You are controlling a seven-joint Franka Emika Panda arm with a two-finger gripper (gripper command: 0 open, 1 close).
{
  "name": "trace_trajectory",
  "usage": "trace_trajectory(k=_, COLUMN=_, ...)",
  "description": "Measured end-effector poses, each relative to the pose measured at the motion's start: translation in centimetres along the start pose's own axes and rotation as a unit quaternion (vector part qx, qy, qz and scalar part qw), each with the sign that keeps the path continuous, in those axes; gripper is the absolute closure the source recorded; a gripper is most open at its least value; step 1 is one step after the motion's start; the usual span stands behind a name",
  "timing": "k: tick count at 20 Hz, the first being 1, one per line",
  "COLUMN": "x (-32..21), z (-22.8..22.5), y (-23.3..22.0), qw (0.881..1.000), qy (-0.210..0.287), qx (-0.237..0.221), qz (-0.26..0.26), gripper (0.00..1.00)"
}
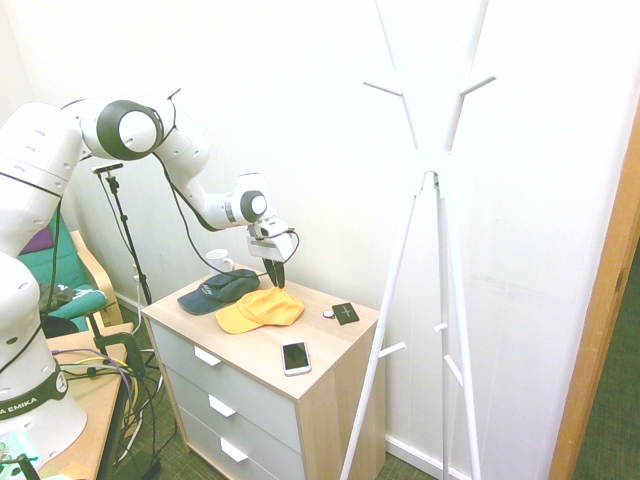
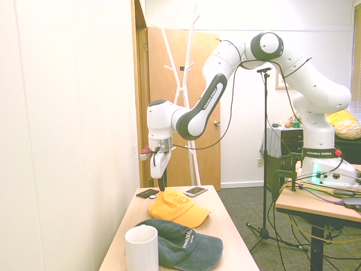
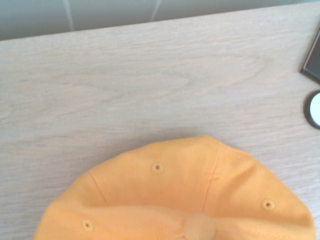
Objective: Hang the cap
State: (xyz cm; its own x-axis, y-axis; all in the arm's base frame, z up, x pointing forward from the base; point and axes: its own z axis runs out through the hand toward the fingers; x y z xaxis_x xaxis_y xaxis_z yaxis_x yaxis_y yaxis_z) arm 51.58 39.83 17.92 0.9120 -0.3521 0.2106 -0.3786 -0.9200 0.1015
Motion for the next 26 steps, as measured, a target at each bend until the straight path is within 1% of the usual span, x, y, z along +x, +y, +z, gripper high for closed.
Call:
trace_trajectory(k=5, x=-0.4, z=0.2, y=0.2, qw=1.000, qy=-0.001, qx=0.001, qz=-0.004, gripper=0.00)
trace_trajectory(k=11, x=-0.9, z=-1.2, y=1.7, qw=1.000, qy=-0.003, qx=-0.002, qz=-0.005, gripper=0.00)
trace_trajectory(k=17, x=-2.1, z=-0.1, y=2.5, qw=1.000, qy=-0.009, qx=-0.011, qz=-0.013, gripper=0.00)
trace_trajectory(k=21, x=-2.4, z=1.7, y=2.9, qw=1.000, qy=-0.014, qx=-0.016, qz=-0.020, gripper=0.00)
trace_trajectory(k=22, x=-2.5, z=2.1, y=3.0, qw=0.999, qy=-0.015, qx=-0.017, qz=-0.024, gripper=1.00)
trace_trajectory(k=26, x=-2.7, z=2.6, y=3.0, qw=0.999, qy=-0.016, qx=-0.018, qz=-0.042, gripper=1.00)
